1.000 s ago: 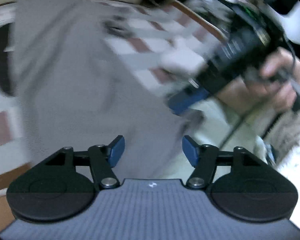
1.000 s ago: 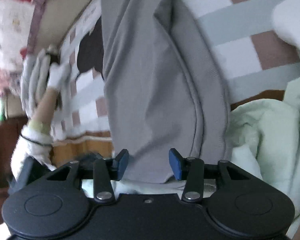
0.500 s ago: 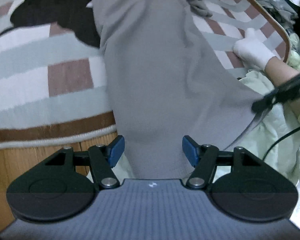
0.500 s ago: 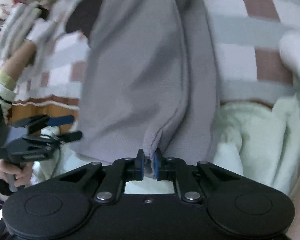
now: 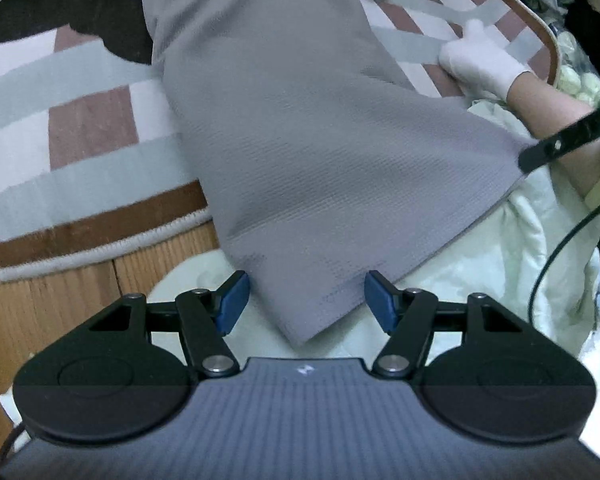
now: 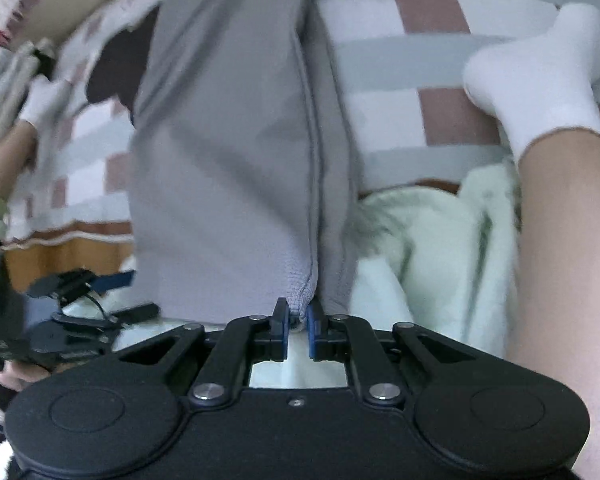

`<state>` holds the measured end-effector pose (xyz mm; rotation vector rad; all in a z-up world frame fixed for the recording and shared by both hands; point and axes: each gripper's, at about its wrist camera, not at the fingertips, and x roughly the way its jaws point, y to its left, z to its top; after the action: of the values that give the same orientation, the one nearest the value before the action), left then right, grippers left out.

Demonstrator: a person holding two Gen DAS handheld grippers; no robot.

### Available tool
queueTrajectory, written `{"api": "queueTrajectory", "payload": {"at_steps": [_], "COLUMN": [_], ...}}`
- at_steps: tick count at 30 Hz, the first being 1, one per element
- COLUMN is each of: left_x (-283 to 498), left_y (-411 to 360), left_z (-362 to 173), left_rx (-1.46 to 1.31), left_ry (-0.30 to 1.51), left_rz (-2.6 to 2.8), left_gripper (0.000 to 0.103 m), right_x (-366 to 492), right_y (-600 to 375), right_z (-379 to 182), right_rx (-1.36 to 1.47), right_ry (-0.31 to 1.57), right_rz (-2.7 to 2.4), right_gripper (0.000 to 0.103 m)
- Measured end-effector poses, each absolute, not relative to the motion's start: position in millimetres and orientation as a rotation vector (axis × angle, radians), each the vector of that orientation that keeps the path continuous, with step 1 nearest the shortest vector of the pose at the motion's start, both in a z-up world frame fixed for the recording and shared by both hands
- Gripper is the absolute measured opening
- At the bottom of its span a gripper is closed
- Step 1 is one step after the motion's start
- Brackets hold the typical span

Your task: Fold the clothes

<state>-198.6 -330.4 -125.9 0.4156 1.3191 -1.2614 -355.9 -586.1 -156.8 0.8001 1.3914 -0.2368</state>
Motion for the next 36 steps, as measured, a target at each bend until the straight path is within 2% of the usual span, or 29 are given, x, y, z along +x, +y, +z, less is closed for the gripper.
{"api": "queueTrajectory", "payload": {"at_steps": [2,9,11,13,15,17,20,23,26,30,31,32,36], "left_x": [-195.1,-167.1,-164.4,-165.7,-169.2,-171.6,-171.9,-166.8,-159.7,-161.9,-162.8,-164.7,-162.0], "left_y": [-329.5,-318.3,-318.2,-317.8,-317.7,-317.6,-317.2,-313.1,-310.7,-311.6,-311.2,-312.7,-314.9], "left_z": [-127.4,-135.7,-141.8,-145.6,-146.1,-144.6,-143.6,-146.6,-156.2,-155.9,-155.0,-153.9,-150.5], "left_rx": [0.384,0.11,0.113,0.149,0.187,0.211,0.218,0.148,-0.059,0.035,0.064,0.079,0.088], "left_ry": [1.331,1.479,1.512,1.523,1.512,1.493,1.485,1.532,1.66,1.601,1.578,1.558,1.51], "left_rz": [-1.277,-1.322,-1.289,-1.26,-1.252,-1.253,-1.246,-1.249,-1.298,-1.255,-1.235,-1.216,-1.187], "left_gripper": [0.063,0.062,0.062,0.063,0.063,0.063,0.063,0.063,0.063,0.063,0.063,0.064,0.066], "right_x": [-356.7,-363.1,-362.6,-362.5,-362.5,-360.3,-357.9,-358.3,-360.1,-359.6,-359.2,-358.2,-350.3], "right_y": [-587.6,-594.8,-597.0,-598.3,-598.6,-596.5,-596.0,-599.9,-605.0,-607.4,-606.7,-605.2,-594.0], "right_z": [-159.2,-162.3,-166.2,-168.6,-169.2,-164.1,-163.7,-173.5,-185.2,-194.5,-195.2,-195.0,-184.4], "right_rx": [0.819,0.906,0.939,0.955,0.956,0.895,0.857,0.913,0.994,1.045,1.053,1.051,0.964], "right_ry": [1.408,1.377,1.387,1.394,1.398,1.398,1.404,1.418,1.415,1.399,1.387,1.377,1.357], "right_rz": [-0.244,-0.271,-0.279,-0.292,-0.309,-0.327,-0.333,-0.318,-0.312,-0.307,-0.297,-0.284,-0.238], "right_gripper": [0.015,0.017,0.03,0.038,0.039,0.048,0.049,0.049,0.049,0.048,0.036,0.019,0.016]}}
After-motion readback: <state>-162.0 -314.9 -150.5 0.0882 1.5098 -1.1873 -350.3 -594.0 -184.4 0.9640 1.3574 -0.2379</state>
